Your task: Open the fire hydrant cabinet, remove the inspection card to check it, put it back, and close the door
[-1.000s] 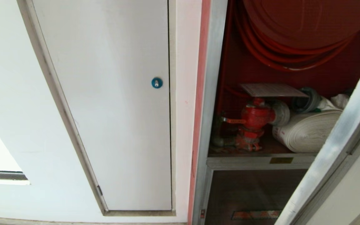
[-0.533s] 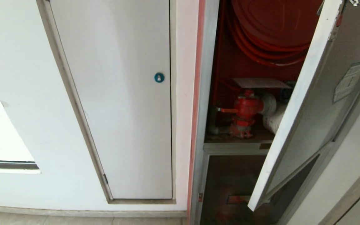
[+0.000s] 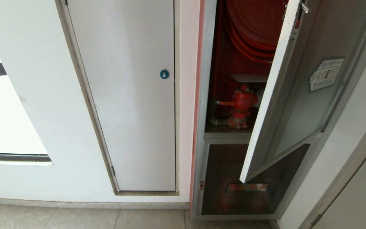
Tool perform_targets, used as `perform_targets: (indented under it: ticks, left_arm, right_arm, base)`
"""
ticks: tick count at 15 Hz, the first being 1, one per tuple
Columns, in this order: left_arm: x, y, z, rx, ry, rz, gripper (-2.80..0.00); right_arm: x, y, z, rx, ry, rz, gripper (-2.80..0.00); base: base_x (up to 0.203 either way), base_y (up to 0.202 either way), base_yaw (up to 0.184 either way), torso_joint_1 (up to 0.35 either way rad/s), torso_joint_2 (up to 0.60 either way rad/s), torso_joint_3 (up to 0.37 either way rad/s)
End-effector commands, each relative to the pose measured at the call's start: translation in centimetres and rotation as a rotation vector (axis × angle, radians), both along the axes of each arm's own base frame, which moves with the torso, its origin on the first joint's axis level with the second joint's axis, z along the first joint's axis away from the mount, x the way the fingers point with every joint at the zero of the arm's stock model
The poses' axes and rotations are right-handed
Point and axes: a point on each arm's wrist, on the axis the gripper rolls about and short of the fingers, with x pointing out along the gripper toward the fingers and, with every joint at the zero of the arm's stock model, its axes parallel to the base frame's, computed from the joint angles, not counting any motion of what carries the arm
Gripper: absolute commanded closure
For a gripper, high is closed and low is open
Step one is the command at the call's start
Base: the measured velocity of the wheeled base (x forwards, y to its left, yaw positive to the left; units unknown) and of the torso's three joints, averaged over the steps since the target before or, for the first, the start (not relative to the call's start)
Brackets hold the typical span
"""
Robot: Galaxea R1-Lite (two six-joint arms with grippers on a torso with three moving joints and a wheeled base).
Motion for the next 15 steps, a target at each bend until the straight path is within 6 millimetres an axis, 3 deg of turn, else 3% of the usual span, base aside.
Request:
perform_targets:
  ticks: [1, 6, 15]
  left_arm:
    - [0.06, 0.00, -0.16, 0.000, 0.006, 0.001, 0.00]
    - [0.06, 0.00, -0.16, 0.000, 0.007, 0.001, 0.00]
    - [0.05, 0.00, -0.17, 0.000, 0.006, 0.001, 0.00]
  right_arm:
    - [0.00, 0.00, -0.02, -0.001, 0.001, 0.001, 0.00]
    - [0.01, 0.00, -0.05, -0.001, 0.002, 0.001, 0.00]
    - [0.01, 0.00, -0.05, -0.001, 0.002, 0.001, 0.00]
  base:
    - [-0.193, 0.000, 0.002, -0.001, 0.00, 0.006]
    - [-0.159, 0.000, 0.001, 0.000, 0.00, 0.001]
    - [0.000, 0.000, 0.000, 0.000, 0.00, 0.000]
